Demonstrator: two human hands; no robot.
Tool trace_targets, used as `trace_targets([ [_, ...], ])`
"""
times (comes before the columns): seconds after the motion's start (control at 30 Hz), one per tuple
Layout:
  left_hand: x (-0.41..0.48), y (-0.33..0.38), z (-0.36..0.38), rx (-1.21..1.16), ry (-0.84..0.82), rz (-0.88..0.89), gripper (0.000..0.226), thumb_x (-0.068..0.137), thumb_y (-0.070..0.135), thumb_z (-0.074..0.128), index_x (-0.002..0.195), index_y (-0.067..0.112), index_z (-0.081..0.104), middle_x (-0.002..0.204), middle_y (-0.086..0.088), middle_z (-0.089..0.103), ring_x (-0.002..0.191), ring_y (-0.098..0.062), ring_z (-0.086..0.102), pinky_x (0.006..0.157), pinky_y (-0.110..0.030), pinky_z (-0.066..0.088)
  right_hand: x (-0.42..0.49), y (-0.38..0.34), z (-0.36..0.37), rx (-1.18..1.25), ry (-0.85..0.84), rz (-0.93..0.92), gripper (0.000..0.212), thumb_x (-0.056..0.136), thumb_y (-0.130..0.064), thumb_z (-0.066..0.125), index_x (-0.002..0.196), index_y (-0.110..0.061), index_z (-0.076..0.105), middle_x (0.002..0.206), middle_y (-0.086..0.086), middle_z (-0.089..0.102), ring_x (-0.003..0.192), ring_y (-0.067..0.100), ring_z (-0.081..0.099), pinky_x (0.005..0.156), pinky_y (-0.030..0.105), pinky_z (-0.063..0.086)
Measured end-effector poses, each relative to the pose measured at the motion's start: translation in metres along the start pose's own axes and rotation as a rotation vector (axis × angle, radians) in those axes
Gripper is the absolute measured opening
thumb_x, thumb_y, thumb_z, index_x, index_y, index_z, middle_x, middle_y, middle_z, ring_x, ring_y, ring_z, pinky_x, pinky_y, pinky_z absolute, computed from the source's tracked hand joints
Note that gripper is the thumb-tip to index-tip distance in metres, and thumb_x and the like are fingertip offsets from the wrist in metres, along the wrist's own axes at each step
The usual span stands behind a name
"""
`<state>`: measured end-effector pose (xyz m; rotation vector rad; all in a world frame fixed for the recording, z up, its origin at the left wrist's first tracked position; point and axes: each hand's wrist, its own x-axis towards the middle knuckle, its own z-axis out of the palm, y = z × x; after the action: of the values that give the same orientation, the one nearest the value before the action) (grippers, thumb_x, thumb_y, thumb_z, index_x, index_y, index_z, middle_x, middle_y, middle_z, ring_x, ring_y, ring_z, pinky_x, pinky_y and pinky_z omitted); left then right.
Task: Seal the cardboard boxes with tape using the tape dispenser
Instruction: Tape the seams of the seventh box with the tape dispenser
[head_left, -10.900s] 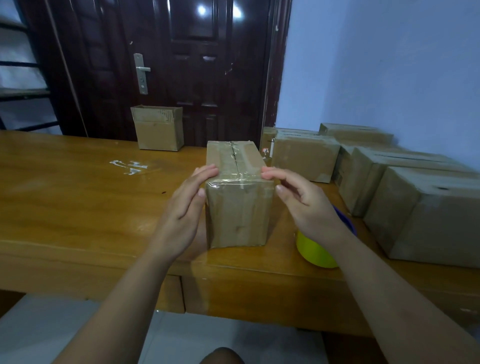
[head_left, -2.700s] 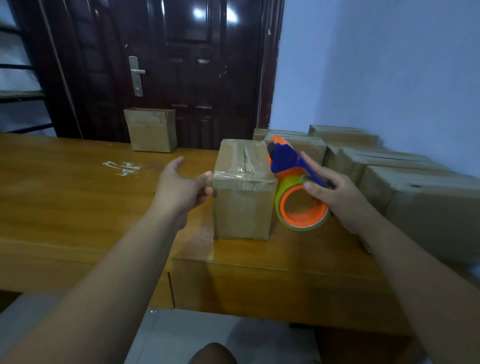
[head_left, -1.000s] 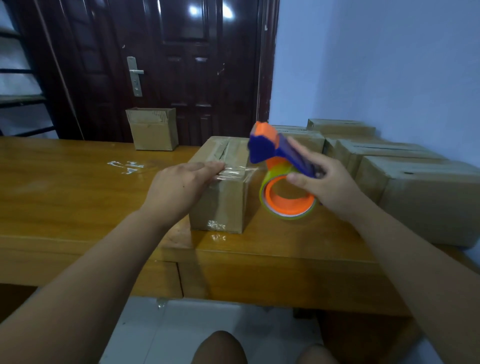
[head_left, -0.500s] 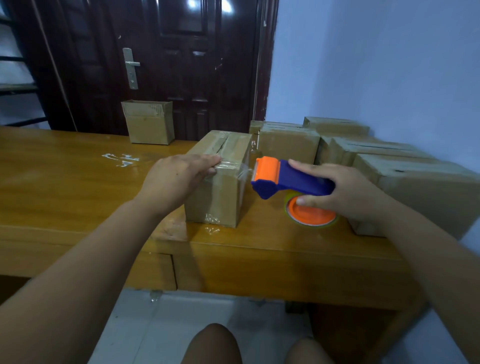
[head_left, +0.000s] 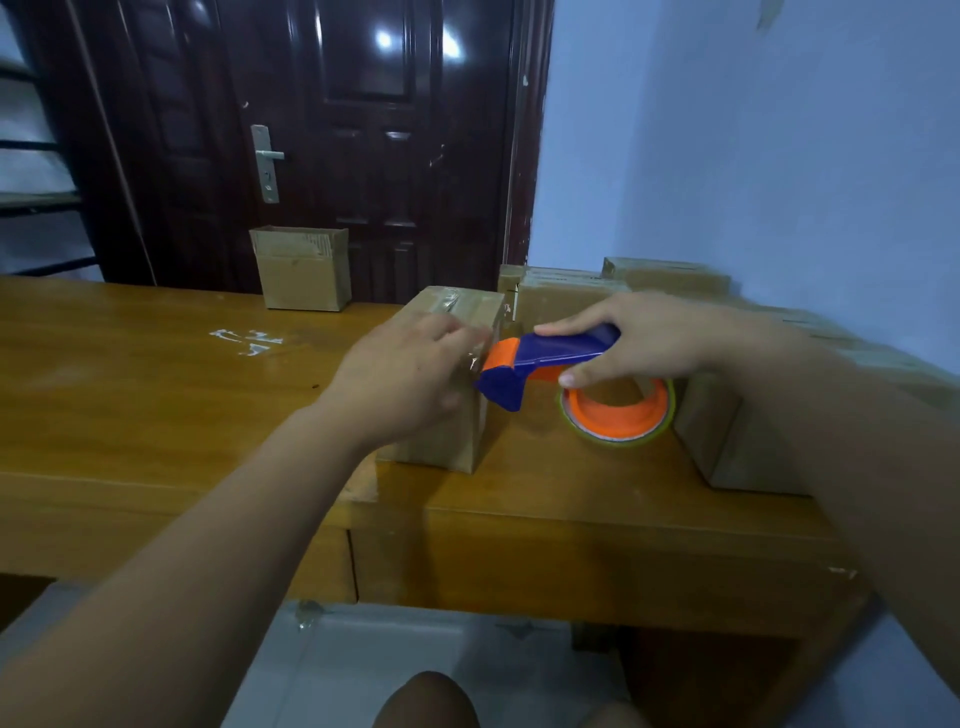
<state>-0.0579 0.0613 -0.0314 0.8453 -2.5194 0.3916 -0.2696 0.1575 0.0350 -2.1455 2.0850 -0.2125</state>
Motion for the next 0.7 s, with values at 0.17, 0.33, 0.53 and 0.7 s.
trace_targets([
  [0.17, -0.001, 0.012, 0.021, -0.187, 0.152, -0.02, 0.052, 0.084, 0.033, 0.067, 0.133, 0.023, 0.052, 0.122, 0.003, 0.056, 0.104, -0.016, 0.056, 0.077, -0.025, 0.043, 0.007, -0.004, -0.008, 0.068, -0.081, 0.013, 0.057, 0.084, -0.049, 0.062, 0.138, -0.041, 0.046, 0.126, -0.012, 0.054, 0.107, 0.01, 0.052, 0.09, 0.025, 0.035],
  [0.33, 0.0, 0.013, 0.016, -0.107, 0.089, 0.023, 0.057, 0.081, 0.042, 0.067, 0.132, 0.023, 0.05, 0.121, 0.002, 0.054, 0.101, -0.018, 0.056, 0.075, -0.027, 0.046, 0.016, 0.01, -0.006, 0.278, -0.259, 0.105, 0.041, 0.08, -0.049, 0.068, 0.119, -0.035, 0.065, 0.104, -0.009, 0.067, 0.096, 0.015, 0.063, 0.09, 0.03, 0.048],
  [0.53, 0.006, 0.005, -0.003, -0.122, -0.087, -0.001, 0.074, 0.069, 0.067, 0.058, 0.132, 0.029, 0.047, 0.127, 0.009, 0.051, 0.111, -0.01, 0.051, 0.08, -0.021, 0.043, 0.008, 0.056, 0.043, 1.02, -0.627, 0.225, 0.037, 0.07, -0.044, 0.079, 0.086, -0.014, 0.064, 0.072, 0.004, 0.05, 0.057, 0.01, 0.046, 0.055, 0.021, 0.043],
  [0.7, 0.008, 0.005, -0.004, -0.112, -0.113, 0.022, 0.074, 0.067, 0.074, 0.047, 0.128, 0.032, 0.053, 0.127, 0.013, 0.048, 0.108, -0.007, 0.051, 0.071, -0.017, 0.037, -0.011, 0.058, 0.08, 1.19, -0.579, 0.204, 0.07, 0.049, -0.053, 0.09, 0.098, -0.008, 0.066, 0.088, 0.01, 0.066, 0.076, 0.021, 0.062, 0.073, 0.032, 0.051],
])
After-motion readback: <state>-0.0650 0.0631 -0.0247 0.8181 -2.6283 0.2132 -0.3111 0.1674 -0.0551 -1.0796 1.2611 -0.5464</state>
